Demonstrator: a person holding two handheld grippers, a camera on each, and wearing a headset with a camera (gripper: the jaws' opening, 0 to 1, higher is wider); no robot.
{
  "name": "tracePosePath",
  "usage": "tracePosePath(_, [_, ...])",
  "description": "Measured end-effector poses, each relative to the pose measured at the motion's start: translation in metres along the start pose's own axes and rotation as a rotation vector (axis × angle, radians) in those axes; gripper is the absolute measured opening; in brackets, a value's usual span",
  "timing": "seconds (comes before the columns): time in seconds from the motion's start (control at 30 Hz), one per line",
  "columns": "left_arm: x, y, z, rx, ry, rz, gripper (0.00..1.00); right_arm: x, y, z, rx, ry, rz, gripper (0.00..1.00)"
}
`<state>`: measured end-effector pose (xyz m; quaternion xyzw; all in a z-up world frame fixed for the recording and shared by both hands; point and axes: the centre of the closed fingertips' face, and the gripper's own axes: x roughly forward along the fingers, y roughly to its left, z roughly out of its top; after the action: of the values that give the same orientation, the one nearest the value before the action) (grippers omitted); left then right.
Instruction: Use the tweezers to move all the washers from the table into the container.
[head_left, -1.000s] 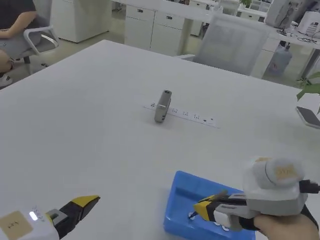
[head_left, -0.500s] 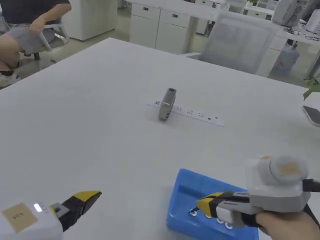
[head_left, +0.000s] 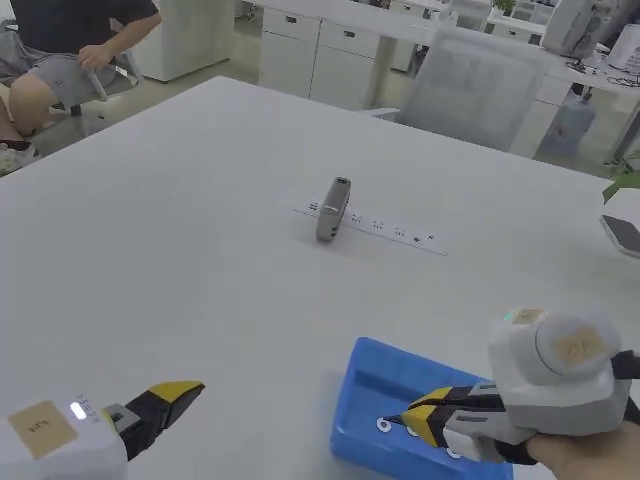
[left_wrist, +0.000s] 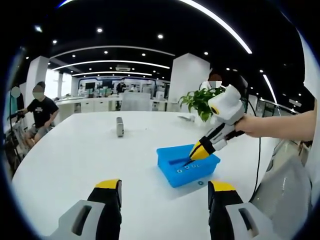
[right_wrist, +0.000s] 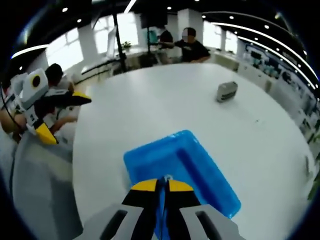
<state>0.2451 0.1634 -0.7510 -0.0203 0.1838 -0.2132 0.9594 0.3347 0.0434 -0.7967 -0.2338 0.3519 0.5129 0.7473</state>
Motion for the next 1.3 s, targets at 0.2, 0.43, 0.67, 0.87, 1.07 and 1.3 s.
tracePosePath(0.2, [0.000, -0.001, 0.000, 0.003, 0.000, -0.006, 0.70, -0.031, 0.025, 0.002, -0.129, 0.029, 0.043, 0.01])
tracePosePath(0.43, [0.001, -0.011, -0.001, 0.020, 0.014, -0.052, 0.61, -0.043, 0.063, -0.007, -0.137, 0.028, 0.109, 0.01])
tracePosePath(0.67, [0.006, -0.040, -0.005, 0.142, 0.082, -0.175, 0.51, -0.042, 0.087, -0.010, 0.028, -0.059, 0.172, 0.01])
tracePosePath(0.87, [0.012, -0.071, -0.025, 0.385, 0.207, -0.301, 0.37, -0.045, 0.090, -0.005, 0.136, -0.112, 0.182, 0.01])
tracePosePath(1.07, [0.032, -0.092, -0.027, 0.575, 0.244, -0.345, 0.32, -0.042, 0.093, 0.006, 0.180, -0.137, 0.197, 0.02])
tracePosePath(1.3, [0.050, -0.100, -0.032, 0.670, 0.284, -0.311, 0.12, -0.040, 0.097, 0.009, 0.267, -0.169, 0.215, 0.02])
